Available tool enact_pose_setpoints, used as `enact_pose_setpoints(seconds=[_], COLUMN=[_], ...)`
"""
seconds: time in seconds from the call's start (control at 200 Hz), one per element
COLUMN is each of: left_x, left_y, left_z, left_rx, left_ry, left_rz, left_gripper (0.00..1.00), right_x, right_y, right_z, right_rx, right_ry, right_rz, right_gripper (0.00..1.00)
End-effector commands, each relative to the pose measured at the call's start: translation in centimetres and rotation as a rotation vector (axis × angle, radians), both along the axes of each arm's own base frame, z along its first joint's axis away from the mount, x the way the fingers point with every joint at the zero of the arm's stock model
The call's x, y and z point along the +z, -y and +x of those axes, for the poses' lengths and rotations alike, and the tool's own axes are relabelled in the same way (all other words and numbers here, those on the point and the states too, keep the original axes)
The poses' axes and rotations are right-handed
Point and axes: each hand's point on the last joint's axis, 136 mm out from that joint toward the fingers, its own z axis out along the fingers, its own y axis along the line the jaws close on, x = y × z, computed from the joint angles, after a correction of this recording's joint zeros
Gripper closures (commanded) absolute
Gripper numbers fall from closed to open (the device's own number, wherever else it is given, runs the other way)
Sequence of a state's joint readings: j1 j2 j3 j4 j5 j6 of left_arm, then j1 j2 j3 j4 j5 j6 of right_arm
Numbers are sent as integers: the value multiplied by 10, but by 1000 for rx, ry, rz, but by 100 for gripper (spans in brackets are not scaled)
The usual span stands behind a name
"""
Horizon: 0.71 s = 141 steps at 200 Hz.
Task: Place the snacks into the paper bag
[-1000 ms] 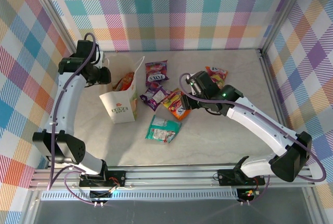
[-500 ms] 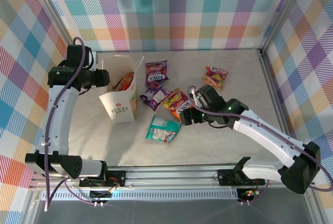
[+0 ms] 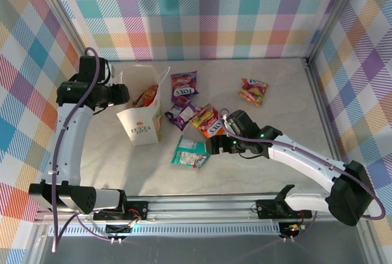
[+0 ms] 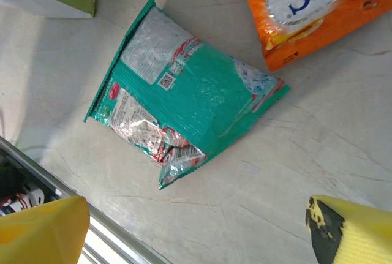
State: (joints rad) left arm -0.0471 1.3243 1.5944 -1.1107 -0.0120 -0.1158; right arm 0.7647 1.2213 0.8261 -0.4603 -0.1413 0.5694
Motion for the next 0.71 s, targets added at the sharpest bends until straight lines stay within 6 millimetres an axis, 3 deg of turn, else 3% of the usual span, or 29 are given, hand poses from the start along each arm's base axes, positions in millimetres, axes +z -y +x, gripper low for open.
enact_pose_setpoints(seconds=[0.0,0.18,0.7], left_x=[4,6,2], left_y=[-3,-5,-14], left_z=[-2,-5,-14], left_rx=[24,27,37], left_ry=[30,34,20], left_rz=[-6,2,55], left_gripper=[49,48,48], right_x=[-10,-39,-64], right_y=[-10,-12,-28], right_z=[2,-4,-6], right_rx=[-33,-41,-56], right_ry=[-59,-150,-214], right_rz=[57,25,45], right_gripper=[7,2,1])
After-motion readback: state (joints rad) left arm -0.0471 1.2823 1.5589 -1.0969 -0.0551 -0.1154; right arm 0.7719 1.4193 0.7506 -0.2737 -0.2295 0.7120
